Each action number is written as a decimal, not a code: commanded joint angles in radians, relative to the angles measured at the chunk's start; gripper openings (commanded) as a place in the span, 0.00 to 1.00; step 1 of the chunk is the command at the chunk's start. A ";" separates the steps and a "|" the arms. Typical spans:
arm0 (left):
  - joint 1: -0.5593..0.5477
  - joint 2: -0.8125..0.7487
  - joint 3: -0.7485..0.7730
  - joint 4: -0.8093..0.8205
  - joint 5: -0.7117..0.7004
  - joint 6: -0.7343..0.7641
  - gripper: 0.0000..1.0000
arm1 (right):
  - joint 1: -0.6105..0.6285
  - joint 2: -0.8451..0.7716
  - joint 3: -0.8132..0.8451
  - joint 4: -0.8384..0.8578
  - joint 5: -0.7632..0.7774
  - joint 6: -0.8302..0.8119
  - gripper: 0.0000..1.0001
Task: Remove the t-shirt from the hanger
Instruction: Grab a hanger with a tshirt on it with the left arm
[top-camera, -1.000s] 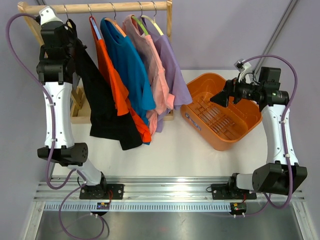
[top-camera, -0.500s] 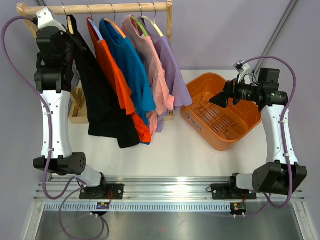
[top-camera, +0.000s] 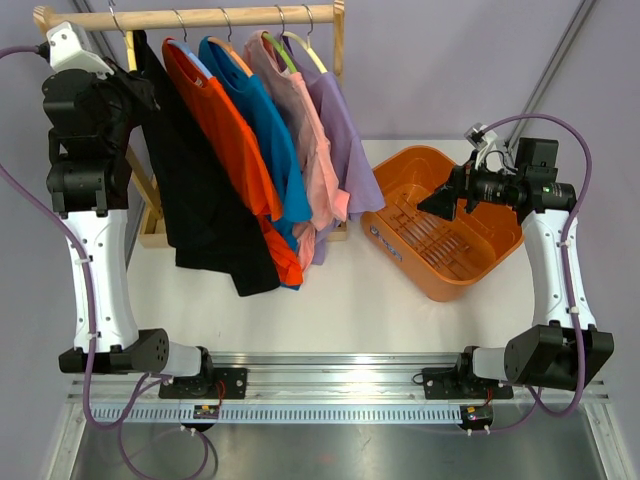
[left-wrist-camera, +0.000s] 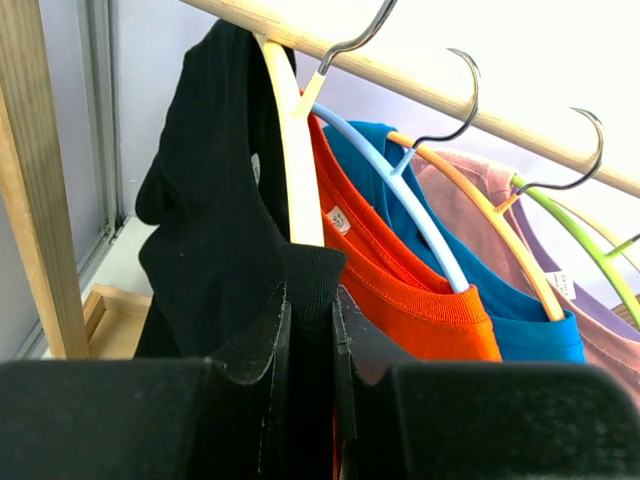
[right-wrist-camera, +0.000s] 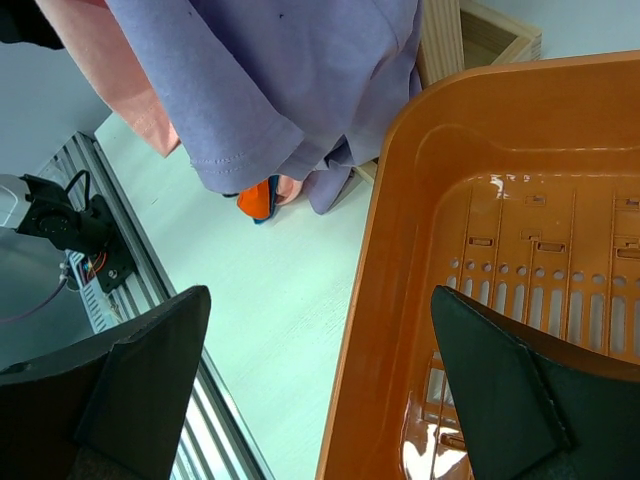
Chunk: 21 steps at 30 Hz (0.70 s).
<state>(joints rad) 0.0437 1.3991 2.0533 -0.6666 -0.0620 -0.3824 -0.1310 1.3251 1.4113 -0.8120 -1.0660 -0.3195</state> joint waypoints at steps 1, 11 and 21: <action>0.016 -0.063 -0.001 0.265 0.085 -0.012 0.00 | 0.002 -0.018 0.028 -0.018 -0.034 -0.029 0.99; 0.033 -0.098 -0.051 0.283 0.156 -0.036 0.00 | 0.002 -0.033 0.018 -0.058 -0.058 -0.073 0.99; 0.058 -0.221 -0.247 0.256 0.145 -0.056 0.00 | 0.002 -0.024 0.021 -0.097 -0.089 -0.119 1.00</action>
<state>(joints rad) 0.0879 1.2552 1.8385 -0.5648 0.0582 -0.4305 -0.1310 1.3205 1.4117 -0.8742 -1.1061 -0.3958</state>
